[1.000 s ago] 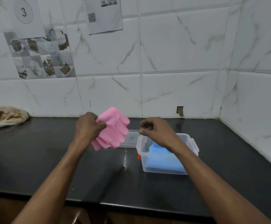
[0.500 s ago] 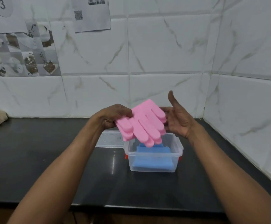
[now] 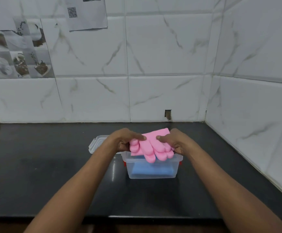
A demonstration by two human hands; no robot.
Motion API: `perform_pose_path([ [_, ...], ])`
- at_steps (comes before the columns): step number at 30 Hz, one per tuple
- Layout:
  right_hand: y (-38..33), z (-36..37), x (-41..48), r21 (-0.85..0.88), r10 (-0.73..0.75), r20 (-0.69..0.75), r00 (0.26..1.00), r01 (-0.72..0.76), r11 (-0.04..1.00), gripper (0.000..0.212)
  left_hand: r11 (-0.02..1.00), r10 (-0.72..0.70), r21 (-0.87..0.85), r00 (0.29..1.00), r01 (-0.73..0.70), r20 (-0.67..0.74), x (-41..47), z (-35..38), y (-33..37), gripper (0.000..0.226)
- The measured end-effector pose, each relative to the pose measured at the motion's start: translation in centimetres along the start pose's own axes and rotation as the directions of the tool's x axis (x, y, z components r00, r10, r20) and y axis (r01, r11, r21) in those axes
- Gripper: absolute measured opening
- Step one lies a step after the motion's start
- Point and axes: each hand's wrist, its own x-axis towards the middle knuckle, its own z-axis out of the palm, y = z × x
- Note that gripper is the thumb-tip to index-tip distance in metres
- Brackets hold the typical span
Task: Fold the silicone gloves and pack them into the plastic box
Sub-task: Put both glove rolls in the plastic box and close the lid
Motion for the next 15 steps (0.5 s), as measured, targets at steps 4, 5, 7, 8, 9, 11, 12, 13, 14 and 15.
perform_pose_path([
  [4, -0.4, 1.4, -0.3, -0.335, 0.001, -0.011, 1.0, -0.005, 0.942, 0.021, 0.832, 0.203, 0.554, 0.941, -0.02, -0.272, -0.5, 2.3, -0.9, 0.033],
  [5, -0.6, 1.8, -0.4, -0.426, 0.019, -0.005, 1.0, -0.02, 0.904, 0.02, 0.764, 0.238, 0.645, 0.932, -0.005, -0.275, -0.5, 3.0, -1.1, 0.041],
  [7, -0.9, 2.5, -0.6, -0.59, 0.011, 0.006, 1.0, -0.005, 0.807, 0.017, 0.661, 0.288, 0.751, 0.923, 0.001, -0.255, -0.5, 4.1, -1.5, 0.048],
  [8, -1.1, 2.8, -0.7, -0.667, 0.001, 0.018, 1.0, 0.012, 0.745, 0.019, 0.623, 0.319, 0.782, 0.914, -0.003, -0.25, -0.5, 4.4, -1.8, 0.046],
  [9, -1.3, 3.0, -0.8, -0.738, 0.001, 0.033, 0.999, 0.023, 0.674, 0.023, 0.598, 0.347, 0.801, 0.905, -0.012, -0.245, -0.4, 4.6, -1.9, 0.045],
  [11, -1.7, 3.2, -1.0, -0.835, 0.022, 0.063, 0.998, 0.041, 0.548, 0.027, 0.576, 0.385, 0.817, 0.893, -0.035, -0.233, -0.3, 4.5, -1.9, 0.043],
  [12, -1.9, 3.2, -0.9, -0.861, 0.038, 0.085, 0.996, 0.054, 0.506, 0.029, 0.563, 0.394, 0.826, 0.891, -0.041, -0.224, -0.4, 4.5, -1.6, 0.041],
  [13, -2.0, 3.2, -0.8, -0.876, 0.052, 0.105, 0.993, 0.067, 0.477, 0.03, 0.552, 0.405, 0.832, 0.888, -0.049, -0.217, -0.5, 4.3, -1.4, 0.037],
  [14, -2.1, 3.2, -0.8, -0.888, 0.058, 0.119, 0.991, 0.08, 0.452, 0.03, 0.547, 0.418, 0.835, 0.884, -0.062, -0.208, -0.4, 4.1, -1.2, 0.031],
  [15, -2.2, 3.2, -0.8, -0.897, 0.059, 0.124, 0.991, 0.086, 0.433, 0.03, 0.549, 0.433, 0.832, 0.879, -0.08, -0.201, -0.5, 3.8, -1.0, 0.033],
])
